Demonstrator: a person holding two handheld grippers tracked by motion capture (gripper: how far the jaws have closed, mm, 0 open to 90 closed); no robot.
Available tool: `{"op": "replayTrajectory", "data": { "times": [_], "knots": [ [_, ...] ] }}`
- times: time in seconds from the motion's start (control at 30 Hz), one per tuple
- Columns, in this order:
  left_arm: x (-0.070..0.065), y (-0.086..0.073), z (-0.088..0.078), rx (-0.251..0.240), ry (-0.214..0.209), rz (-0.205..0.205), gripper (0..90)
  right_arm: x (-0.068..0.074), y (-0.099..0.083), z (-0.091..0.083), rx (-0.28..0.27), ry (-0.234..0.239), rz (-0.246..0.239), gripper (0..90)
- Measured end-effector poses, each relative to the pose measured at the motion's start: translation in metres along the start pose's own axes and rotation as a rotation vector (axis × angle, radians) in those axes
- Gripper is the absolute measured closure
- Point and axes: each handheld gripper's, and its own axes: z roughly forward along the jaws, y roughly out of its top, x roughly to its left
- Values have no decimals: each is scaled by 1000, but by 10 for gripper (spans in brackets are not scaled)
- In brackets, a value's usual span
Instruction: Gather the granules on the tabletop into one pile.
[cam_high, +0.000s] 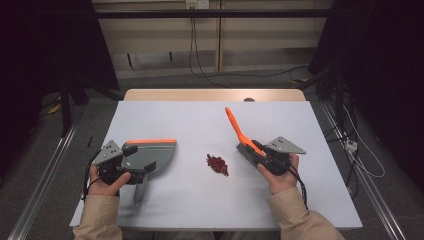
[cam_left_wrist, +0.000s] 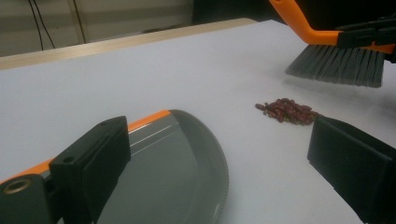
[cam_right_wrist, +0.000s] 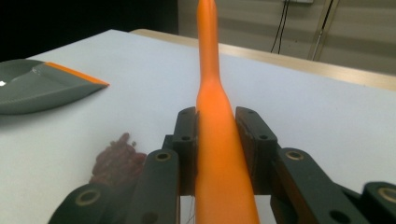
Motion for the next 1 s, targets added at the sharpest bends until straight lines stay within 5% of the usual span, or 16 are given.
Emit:
{"op": "replayTrajectory", "data": {
  "times": [0.57,1.0],
  "knots": [
    [-3,-5,-2,14,16,-6,59,-29,-13,-14,47,46,-34,710],
    [-11,-14,-11,52,60,-8,62,-36,-5,-15,164,87,-58,678]
  ]
}}
